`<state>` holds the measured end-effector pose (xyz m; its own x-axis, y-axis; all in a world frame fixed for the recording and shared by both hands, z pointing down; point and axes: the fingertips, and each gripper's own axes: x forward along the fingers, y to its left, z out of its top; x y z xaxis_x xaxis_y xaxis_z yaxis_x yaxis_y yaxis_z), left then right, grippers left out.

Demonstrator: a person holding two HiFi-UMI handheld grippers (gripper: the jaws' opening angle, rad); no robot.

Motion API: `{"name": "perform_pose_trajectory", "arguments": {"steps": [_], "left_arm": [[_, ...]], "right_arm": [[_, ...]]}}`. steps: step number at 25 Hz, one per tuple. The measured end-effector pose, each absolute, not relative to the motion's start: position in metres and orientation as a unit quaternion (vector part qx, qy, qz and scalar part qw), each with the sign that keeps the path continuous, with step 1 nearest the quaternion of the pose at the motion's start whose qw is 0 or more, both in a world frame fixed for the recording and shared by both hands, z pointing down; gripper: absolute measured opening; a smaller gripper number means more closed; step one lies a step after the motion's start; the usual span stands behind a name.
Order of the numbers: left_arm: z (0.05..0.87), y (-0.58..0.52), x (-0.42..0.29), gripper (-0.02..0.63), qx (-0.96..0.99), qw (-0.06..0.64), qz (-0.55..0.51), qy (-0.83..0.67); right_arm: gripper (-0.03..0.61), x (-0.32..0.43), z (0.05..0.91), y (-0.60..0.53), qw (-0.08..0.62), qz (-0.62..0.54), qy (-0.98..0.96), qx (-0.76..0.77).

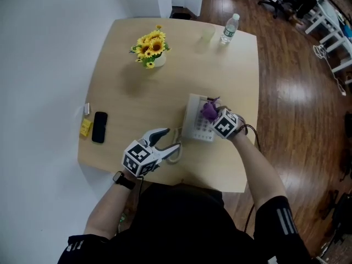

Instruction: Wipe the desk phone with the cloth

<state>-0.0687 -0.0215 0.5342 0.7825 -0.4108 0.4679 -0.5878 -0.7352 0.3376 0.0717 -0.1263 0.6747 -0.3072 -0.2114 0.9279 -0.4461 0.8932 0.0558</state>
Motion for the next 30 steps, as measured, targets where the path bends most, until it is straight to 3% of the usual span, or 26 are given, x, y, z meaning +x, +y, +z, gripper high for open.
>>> {"name": "perform_pose_trajectory", "arguments": {"steps": [13, 22, 30], "left_arm": [[0.535, -0.021, -0.050, 0.268, 0.922, 0.232, 0.182, -0.250], [0.534, -0.018, -0.056, 0.268, 0.919, 0.235, 0.181, -0.259], [0.539, -0.013, -0.071, 0.268, 0.910, 0.244, 0.183, -0.279]], "right_arm": [[0.150, 0.062, 0.711, 0.029, 0.532, 0.157, -0.817, 0.158], [0.150, 0.058, 0.639, -0.114, 0.473, 0.124, -0.836, 0.247], [0.152, 0.039, 0.642, -0.186, 0.522, 0.085, -0.814, 0.241]]}}
